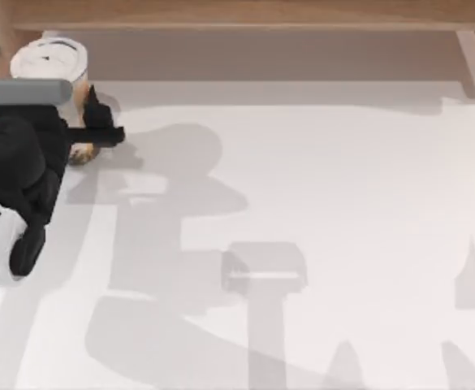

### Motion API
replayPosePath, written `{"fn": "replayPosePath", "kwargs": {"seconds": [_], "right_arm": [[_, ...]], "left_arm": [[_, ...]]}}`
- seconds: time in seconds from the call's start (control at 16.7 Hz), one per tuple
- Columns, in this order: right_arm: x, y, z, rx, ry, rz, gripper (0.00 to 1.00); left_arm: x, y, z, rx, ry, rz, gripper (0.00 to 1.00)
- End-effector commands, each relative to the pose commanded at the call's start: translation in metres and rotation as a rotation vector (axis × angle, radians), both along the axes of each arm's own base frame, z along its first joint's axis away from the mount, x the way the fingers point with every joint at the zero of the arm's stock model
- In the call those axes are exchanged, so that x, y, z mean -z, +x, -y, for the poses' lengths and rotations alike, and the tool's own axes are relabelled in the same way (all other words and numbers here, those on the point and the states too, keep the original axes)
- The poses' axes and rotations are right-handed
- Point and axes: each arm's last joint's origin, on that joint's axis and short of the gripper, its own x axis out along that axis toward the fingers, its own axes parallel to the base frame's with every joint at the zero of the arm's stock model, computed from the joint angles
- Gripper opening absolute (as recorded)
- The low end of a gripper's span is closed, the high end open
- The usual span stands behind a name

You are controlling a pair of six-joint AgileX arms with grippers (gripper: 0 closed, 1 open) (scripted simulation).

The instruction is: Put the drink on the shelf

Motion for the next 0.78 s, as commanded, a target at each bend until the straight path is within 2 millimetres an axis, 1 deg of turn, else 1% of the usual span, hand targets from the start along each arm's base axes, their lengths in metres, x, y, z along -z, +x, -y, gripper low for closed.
{"fn": "replayPosePath", "kwargs": {"seconds": [0.12,0.24,0.48,0.66,0.78], "right_arm": [[0.0,0.0,0.0,0.0,0.0,0.0,1.0],[0.0,0.0,0.0,0.0,0.0,0.0,1.0],[0.0,0.0,0.0,0.0,0.0,0.0,1.0],[0.0,0.0,0.0,0.0,0.0,0.0,1.0],[0.0,0.0,0.0,0.0,0.0,0.0,1.0]], "left_arm": [[-0.013,0.004,0.015,0.034,-0.01,0.041,0.0],[-0.026,0.007,0.039,0.083,-0.018,0.06,0.0],[-0.053,0.009,0.097,0.185,-0.031,0.06,0.0],[-0.08,0.012,0.139,0.229,-0.038,0.053,0.0],[-0.1,0.014,0.164,0.239,-0.039,0.044,0.0]]}}
